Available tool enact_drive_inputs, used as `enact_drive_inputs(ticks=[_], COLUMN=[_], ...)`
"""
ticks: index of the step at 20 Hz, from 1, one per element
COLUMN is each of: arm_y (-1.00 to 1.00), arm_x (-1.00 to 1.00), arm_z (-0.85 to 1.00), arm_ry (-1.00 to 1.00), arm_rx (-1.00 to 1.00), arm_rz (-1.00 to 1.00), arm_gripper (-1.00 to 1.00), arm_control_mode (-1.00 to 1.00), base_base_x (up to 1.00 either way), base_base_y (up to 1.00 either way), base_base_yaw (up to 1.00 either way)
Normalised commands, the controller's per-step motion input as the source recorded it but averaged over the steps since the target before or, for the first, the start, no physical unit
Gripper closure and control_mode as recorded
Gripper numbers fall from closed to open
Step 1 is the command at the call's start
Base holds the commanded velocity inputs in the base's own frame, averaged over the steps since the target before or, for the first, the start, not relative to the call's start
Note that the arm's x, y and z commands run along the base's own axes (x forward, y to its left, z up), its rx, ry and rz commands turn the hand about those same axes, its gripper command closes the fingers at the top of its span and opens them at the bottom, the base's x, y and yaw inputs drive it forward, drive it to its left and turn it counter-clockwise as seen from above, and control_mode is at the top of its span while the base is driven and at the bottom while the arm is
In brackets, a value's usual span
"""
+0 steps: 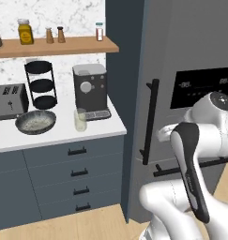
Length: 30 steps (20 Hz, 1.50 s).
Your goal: Grab a lemon wedge from the fridge and one ice cube from the ice bowl, and put them in the glass of lemonade.
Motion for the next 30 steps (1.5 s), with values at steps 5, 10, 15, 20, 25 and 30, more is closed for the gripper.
enact_drive_inputs(ticks=[5,10,15,20,25,30], arm_y=[-0.13,-0.05,-0.01,-0.14,-0.16,-0.01], arm_x=[0.97,0.94,0.74,0.77,0.72,0.58], arm_z=[0.0,0.0,0.0,-0.06,-0.31,-0.49], arm_ry=[-0.01,0.0,0.0,0.0,-0.02,-0.13], arm_rx=[-0.02,0.02,0.06,0.0,0.0,-0.05], arm_rz=[-0.12,-0.28,-0.17,-0.01,0.0,0.0], arm_gripper=[-1.0,-1.0,-1.0,-1.0,-1.0,-1.0], arm_control_mode=[-1.0,-1.0,-1.0,-1.0,-1.0,-1.0], base_base_x=[0.0,0.0,0.0,0.0,0.0,0.0], base_base_y=[0.0,0.0,0.0,0.0,0.0,0.0], base_base_yaw=[0.0,0.0,0.0,0.0,0.0,0.0])
